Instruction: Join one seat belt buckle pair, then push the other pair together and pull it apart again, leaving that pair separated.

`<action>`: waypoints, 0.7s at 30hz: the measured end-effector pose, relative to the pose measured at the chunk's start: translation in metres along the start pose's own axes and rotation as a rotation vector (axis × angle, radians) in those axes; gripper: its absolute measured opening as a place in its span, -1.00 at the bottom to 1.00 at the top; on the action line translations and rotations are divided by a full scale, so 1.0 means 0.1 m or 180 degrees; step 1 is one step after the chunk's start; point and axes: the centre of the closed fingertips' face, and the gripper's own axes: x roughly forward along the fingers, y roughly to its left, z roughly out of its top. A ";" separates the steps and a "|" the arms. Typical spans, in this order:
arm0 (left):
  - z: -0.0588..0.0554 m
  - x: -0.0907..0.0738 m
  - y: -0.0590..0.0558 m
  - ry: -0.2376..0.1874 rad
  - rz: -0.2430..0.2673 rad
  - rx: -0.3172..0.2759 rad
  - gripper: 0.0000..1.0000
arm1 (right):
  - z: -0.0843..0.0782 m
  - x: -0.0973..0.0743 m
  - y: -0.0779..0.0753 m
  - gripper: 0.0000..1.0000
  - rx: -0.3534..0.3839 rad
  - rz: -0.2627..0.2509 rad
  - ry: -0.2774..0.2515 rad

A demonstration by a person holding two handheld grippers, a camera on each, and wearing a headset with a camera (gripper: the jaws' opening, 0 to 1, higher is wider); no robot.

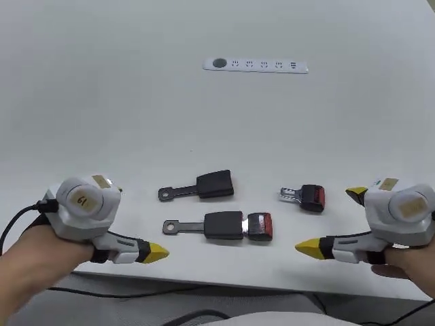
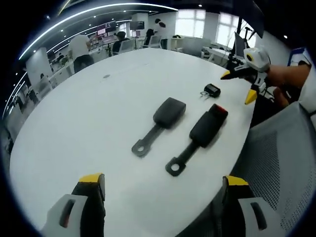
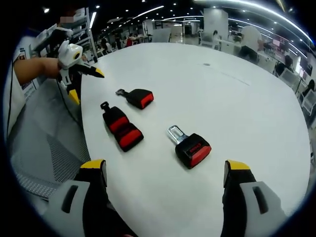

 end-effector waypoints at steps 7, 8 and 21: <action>-0.02 0.00 -0.04 -0.0038 -0.0013 -0.0057 1.00 | 0.02 -0.05 0.02 0.99 0.0128 -0.0050 -0.0080; -0.02 0.00 -0.04 -0.0048 -0.0010 -0.0077 1.00 | 0.02 -0.05 0.03 0.99 0.0150 -0.0053 -0.0091; 0.07 0.03 -0.17 -0.0227 -0.0032 -0.0168 1.00 | 0.04 -0.08 0.12 0.99 0.0259 -0.0074 -0.0133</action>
